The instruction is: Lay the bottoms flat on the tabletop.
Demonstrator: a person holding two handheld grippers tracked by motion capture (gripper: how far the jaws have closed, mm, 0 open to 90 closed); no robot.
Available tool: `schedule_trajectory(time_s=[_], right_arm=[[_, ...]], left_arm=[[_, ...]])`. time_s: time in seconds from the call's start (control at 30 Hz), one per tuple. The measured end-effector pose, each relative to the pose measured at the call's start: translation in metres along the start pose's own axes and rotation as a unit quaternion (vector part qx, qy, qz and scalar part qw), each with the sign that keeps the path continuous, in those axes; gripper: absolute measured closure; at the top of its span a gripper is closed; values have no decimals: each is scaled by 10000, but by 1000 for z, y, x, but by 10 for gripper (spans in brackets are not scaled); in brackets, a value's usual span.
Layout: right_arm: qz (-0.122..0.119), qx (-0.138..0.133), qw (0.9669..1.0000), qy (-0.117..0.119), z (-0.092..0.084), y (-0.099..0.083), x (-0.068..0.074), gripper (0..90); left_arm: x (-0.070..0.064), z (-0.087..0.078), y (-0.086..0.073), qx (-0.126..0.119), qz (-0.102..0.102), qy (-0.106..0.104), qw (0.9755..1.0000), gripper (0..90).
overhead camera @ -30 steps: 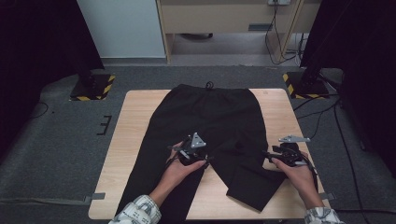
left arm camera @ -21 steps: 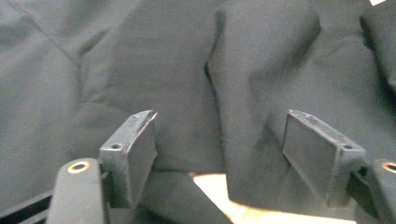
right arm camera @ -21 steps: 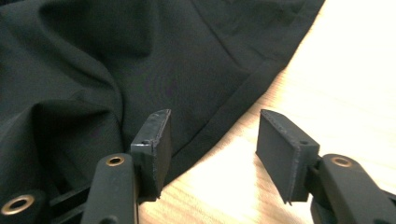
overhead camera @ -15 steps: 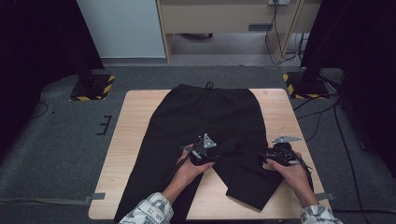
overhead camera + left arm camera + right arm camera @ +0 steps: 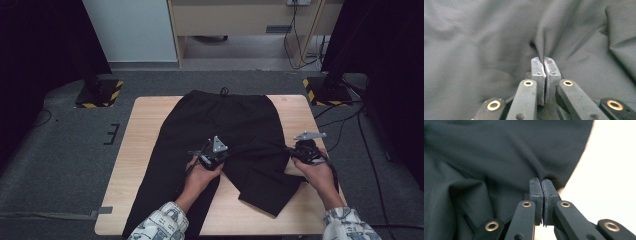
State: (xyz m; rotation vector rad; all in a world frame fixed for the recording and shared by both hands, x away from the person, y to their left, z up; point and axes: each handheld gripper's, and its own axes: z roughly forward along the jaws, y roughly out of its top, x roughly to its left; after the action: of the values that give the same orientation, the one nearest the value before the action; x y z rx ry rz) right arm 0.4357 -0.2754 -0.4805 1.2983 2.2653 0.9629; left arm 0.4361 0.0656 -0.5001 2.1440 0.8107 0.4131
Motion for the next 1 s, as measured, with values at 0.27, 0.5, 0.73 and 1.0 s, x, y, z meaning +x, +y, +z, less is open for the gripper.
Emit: schedule_trajectory(time_s=[0.27,0.5,0.73,1.0], right_arm=[[288,-490,9973,-466,10,32,-4,691],[211,-722,9967,-295,2,14,23,502],[-125,-628,9975,305,9,3,56,429],[-428,-72,9981,431,44,-4,72,809]], left_arm=[[13,4,24,3,-151,156,9998,866],[20,10,17,53,-362,236,9991,715],[12,17,14,294,-120,145,9994,609],[13,20,13,398,-233,35,9989,875]])
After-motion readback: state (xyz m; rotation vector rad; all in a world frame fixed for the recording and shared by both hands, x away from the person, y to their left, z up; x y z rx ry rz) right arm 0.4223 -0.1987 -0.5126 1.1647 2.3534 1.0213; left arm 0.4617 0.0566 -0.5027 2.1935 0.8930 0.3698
